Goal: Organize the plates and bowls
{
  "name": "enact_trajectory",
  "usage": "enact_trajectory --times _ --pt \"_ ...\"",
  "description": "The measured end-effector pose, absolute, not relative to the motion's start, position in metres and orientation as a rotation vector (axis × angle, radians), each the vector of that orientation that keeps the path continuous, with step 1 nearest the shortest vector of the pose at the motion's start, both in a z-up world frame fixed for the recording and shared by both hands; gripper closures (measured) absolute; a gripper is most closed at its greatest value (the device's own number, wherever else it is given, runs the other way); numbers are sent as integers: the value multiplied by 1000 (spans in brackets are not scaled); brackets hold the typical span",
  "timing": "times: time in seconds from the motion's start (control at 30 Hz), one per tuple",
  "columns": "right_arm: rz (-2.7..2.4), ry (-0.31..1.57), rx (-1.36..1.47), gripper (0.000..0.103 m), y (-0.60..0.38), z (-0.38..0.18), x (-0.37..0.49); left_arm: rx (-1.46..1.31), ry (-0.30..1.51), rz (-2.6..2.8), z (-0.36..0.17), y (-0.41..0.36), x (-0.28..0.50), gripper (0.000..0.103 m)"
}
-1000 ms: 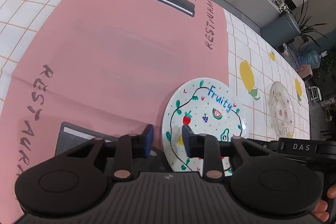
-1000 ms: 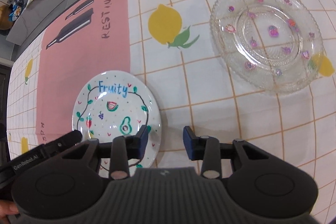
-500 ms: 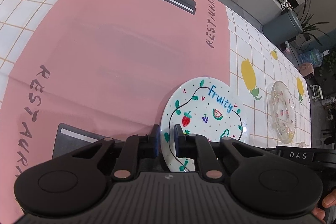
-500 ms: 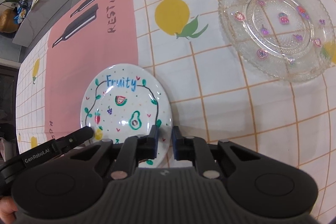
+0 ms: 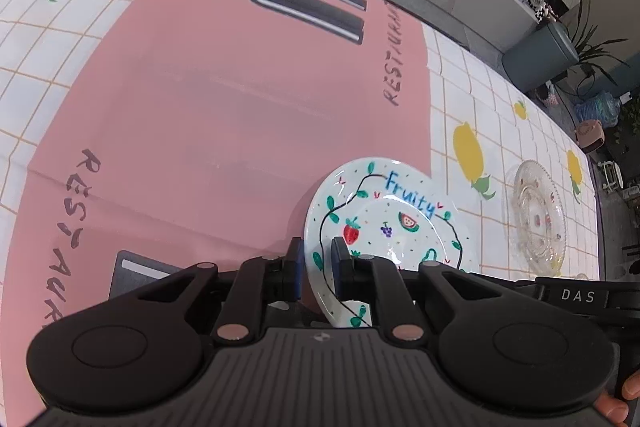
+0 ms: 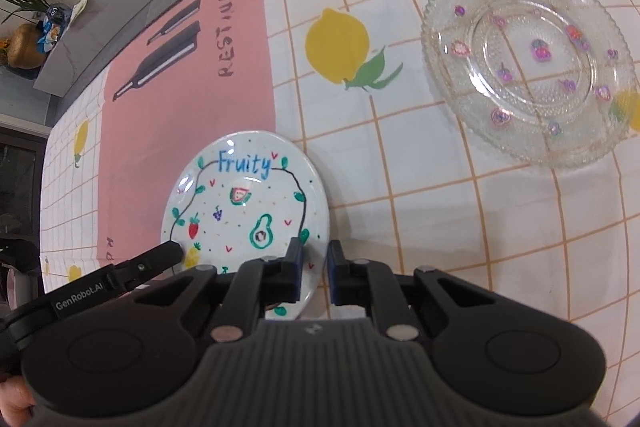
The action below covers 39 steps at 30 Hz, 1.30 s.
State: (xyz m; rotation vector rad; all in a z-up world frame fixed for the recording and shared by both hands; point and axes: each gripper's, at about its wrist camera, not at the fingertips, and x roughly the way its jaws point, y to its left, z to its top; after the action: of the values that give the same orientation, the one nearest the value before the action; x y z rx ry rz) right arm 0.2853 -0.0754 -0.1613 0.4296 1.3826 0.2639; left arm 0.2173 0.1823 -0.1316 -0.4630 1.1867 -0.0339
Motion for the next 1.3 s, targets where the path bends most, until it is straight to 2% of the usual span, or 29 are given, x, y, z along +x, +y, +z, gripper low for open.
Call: enact_trajectory --times 0.6,1.3 --pt "294 1265 432 93 -110 -107 268 -461 1105 -60 -80 154 200 88" --pt "313 1140 511 94 -193 -50 156 -462 1013 -104 -26 83 107 89"
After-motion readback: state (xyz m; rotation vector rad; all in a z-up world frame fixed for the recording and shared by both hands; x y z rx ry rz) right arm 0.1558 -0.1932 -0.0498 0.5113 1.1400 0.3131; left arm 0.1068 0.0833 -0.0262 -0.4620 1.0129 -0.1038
